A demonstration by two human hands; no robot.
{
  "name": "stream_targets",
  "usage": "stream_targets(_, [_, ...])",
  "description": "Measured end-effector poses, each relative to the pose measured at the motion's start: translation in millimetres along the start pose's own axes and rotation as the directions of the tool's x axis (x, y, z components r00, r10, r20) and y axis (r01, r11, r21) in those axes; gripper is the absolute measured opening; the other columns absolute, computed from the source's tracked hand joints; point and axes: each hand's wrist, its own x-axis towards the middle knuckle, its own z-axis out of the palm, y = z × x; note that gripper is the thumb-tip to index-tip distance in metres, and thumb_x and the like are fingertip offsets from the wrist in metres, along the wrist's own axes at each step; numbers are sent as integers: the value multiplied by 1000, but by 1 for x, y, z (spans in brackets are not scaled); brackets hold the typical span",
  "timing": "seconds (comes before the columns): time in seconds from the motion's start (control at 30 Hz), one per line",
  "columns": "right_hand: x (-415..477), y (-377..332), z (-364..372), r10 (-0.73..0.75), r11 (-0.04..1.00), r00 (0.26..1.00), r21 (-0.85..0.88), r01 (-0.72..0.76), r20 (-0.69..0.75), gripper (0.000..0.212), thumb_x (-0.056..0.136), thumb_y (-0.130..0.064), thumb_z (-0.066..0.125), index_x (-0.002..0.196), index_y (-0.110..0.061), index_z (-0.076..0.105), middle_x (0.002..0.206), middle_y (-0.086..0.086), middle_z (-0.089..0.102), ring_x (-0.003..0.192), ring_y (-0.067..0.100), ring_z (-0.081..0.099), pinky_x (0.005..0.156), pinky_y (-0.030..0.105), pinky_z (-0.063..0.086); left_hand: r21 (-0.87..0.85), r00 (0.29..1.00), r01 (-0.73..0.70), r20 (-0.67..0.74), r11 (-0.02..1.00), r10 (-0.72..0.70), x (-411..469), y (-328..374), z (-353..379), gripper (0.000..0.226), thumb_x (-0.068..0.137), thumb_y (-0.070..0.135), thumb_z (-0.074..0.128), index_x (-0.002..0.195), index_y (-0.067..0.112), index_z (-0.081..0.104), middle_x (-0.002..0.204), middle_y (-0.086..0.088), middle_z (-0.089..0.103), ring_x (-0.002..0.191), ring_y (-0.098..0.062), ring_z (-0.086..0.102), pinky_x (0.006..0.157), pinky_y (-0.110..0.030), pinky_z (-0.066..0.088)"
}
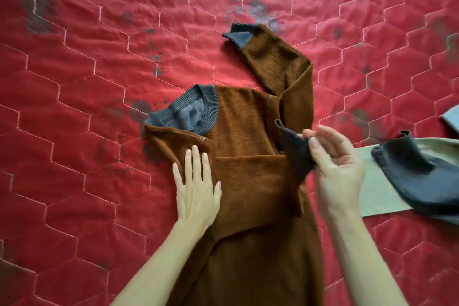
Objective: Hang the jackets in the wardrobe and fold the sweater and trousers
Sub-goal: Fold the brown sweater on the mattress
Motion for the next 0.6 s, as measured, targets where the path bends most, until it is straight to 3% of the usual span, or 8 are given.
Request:
stream_targets(0.03, [-12,7,11,71,996,993,-58,-66,95,20,89,7,64,98,-9,68,89,3,77,87,18,73,87,28,57,-16,998,51,-22,999,-52,-2,-3,-1,83,91,43,53,156,5,20,163,-25,1,152,-38,5,119,-59,13])
stream_targets(0.1, [-30,23,31,78,980,991,-188,-57,108,17,88,10,64,95,-5,69,87,9,76,83,21,73,83,26,56,-72,979,201,-21,977,-203,-7,-14,-5,95,82,43,65,156,5,18,160,-31,6,146,-46,19,115,-57,22])
stream_targets(0.17, [-49,55,36,167,962,975,-241,-129,144,19,90,10,62,92,-7,70,88,12,76,85,23,74,83,26,55,-139,947,318,-7,938,-322,-14,-24,-6,99,78,45,71,153,4,22,150,-32,24,128,-48,41,105,-54,38])
stream_targets(0.27, [-65,71,34,214,912,959,-391,-127,186,20,93,2,63,93,-16,72,89,3,77,92,17,74,91,33,56,-223,951,287,-50,932,-305,-25,-32,-2,62,80,34,74,129,7,48,117,-18,48,99,-38,58,80,-48,51])
stream_targets(0.33, [-78,79,32,214,890,953,-445,-101,213,17,94,-3,64,95,-16,73,92,-2,77,95,12,73,94,32,56,-287,953,259,-81,922,-293,-28,-34,-2,33,85,25,70,111,11,56,108,-12,49,94,-35,59,73,-46,53])
stream_targets(0.4, [-83,79,29,217,873,947,-480,-81,235,15,94,-6,64,98,-18,74,95,-6,76,98,9,71,95,31,56,-301,954,245,-93,922,-284,-26,-33,-5,17,86,22,68,97,13,58,105,-11,48,92,-34,57,69,-45,53])
stream_targets(0.5, [-90,88,27,265,836,917,-545,-63,299,18,91,-13,71,106,-24,72,105,-11,73,105,5,67,98,29,53,-253,958,262,-45,931,-282,-24,-28,-6,26,83,38,71,88,15,58,96,-11,49,85,-34,55,70,-45,49])
stream_targets(0.6, [-95,106,23,341,707,870,-707,12,356,42,83,-29,79,121,-31,63,122,-18,61,117,-2,56,103,20,43,-102,967,253,68,962,-247,-23,-22,-8,41,80,51,70,95,15,57,89,-12,56,78,-34,62,70,-42,47])
